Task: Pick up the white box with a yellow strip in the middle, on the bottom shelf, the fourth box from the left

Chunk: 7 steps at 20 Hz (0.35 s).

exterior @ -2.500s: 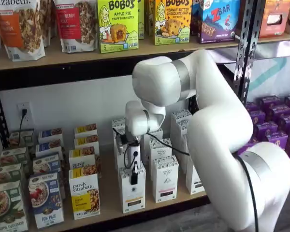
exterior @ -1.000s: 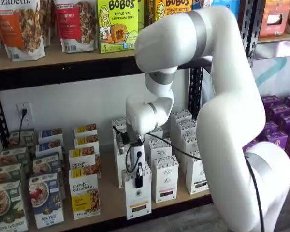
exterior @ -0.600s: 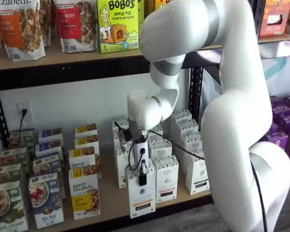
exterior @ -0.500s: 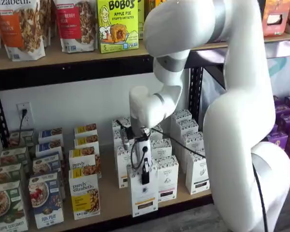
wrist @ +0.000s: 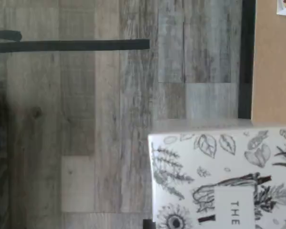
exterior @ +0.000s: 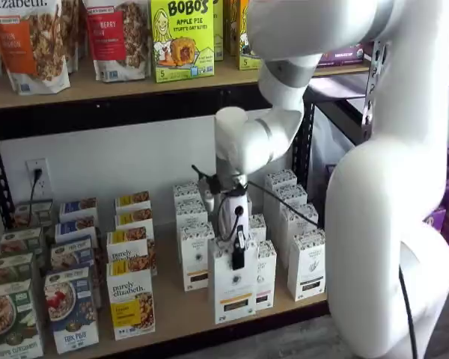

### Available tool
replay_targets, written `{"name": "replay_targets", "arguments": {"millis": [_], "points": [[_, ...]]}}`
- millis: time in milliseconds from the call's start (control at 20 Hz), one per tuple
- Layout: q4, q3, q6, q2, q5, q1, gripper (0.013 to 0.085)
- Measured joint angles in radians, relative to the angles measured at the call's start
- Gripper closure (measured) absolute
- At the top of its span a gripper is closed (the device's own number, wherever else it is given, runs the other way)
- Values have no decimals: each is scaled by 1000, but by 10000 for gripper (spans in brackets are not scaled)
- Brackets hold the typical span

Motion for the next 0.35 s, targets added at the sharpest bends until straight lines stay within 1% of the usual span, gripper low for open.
{"name": "replay_targets", "arguments": {"millis": [150, 350], "points": [[15, 6, -19, -43, 49, -5, 450], [27, 18, -30, -85, 74, -6, 450]]}}
